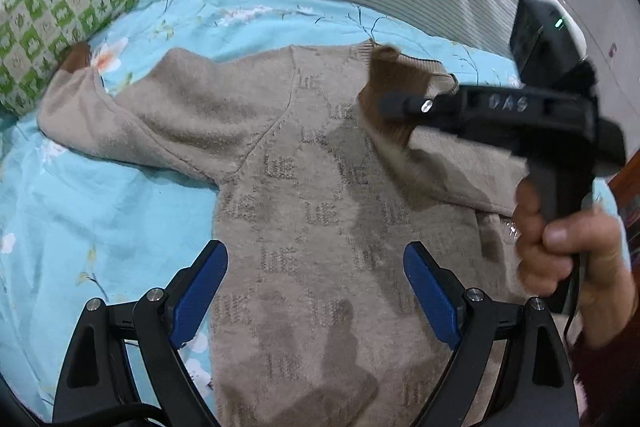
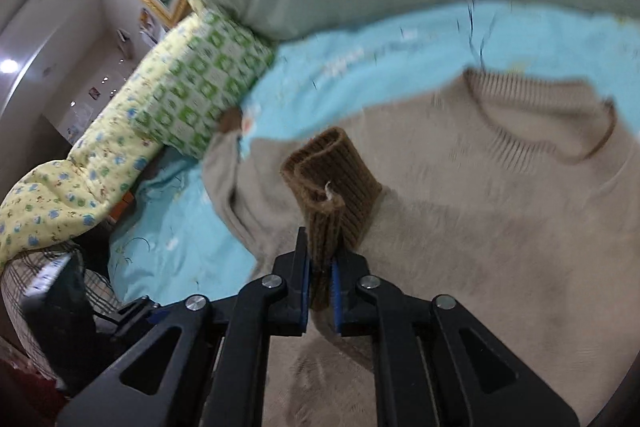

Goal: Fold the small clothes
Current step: 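Carry the cuff across the sweater body with the right tool and release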

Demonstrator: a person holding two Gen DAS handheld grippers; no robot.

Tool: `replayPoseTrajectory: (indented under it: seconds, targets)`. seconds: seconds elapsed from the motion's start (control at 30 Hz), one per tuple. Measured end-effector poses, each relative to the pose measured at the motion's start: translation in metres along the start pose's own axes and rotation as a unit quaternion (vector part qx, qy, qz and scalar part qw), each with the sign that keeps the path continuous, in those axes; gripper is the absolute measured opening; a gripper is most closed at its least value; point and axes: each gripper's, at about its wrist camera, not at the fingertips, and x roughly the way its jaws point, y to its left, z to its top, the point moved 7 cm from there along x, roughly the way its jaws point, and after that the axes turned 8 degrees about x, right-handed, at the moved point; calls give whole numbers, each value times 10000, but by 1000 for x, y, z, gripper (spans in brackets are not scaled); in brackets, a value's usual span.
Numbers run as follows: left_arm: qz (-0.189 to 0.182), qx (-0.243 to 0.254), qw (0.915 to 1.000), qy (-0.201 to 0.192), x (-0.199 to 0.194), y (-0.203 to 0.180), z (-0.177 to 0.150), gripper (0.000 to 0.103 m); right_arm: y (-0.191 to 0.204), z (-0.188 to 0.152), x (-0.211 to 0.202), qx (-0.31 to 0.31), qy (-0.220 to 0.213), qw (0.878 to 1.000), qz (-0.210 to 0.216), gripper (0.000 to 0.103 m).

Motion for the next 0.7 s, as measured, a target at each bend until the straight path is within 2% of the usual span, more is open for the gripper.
replayPoseTrajectory:
  seconds: [0.03, 0.07, 0.1, 0.13, 0.27, 0.37, 0.43, 0.47, 0.5, 0.53, 0.57, 0.63, 0.7]
  targets:
    - [-29, -43, 10000, 24, 3, 1, 2, 90, -7, -2, 7, 210, 133, 9997, -34, 25]
    - [-109, -108, 9999, 20, 6, 0, 6, 90, -11, -5, 8, 315, 156, 9994, -43, 48]
    - [-185, -132, 9997, 8, 10, -1, 9, 90, -13, -6, 4, 396, 83, 9992, 58, 65]
    - [-249, -144, 9996, 21, 15, -2, 12, 90, -12, -5, -1, 432, 20, 9990, 141, 68]
    - [-577, -468, 9969, 255, 51, 1, 29, 90, -24, -8, -54, 726, -549, 9955, 276, 69]
    - [-906, -1000, 9901, 397, 79, 7, 39, 90, -42, -19, -109, 955, -1106, 9892, 124, 69]
    - [-928, -1168, 9886, 222, 84, 8, 48, 88, -58, -34, -144, 1123, -1443, 9831, -56, 69]
    - [-995, -1205, 9877, 59, 87, 7, 55, 81, -64, -39, -155, 1172, -1527, 9812, -124, 69]
    - [-1011, -1229, 9872, 21, 89, 7, 58, 59, -69, -45, -164, 1229, -1606, 9791, -209, 69]
    - [-1028, -1276, 9865, 46, 95, 6, 61, 41, -76, -51, -174, 1312, -1681, 9766, -295, 69]
    - [-1100, -1311, 9852, 87, 98, 5, 62, 3, -81, -57, -181, 1368, -1729, 9748, -342, 69]
    - [-1282, -1423, 9815, 77, 99, 6, 63, 6, -89, -64, -191, 1454, -1867, 9705, -465, 69]
    - [-1191, -1449, 9819, -251, 74, 14, 67, 6, -99, -69, -208, 1501, -2077, 9646, -626, 69]
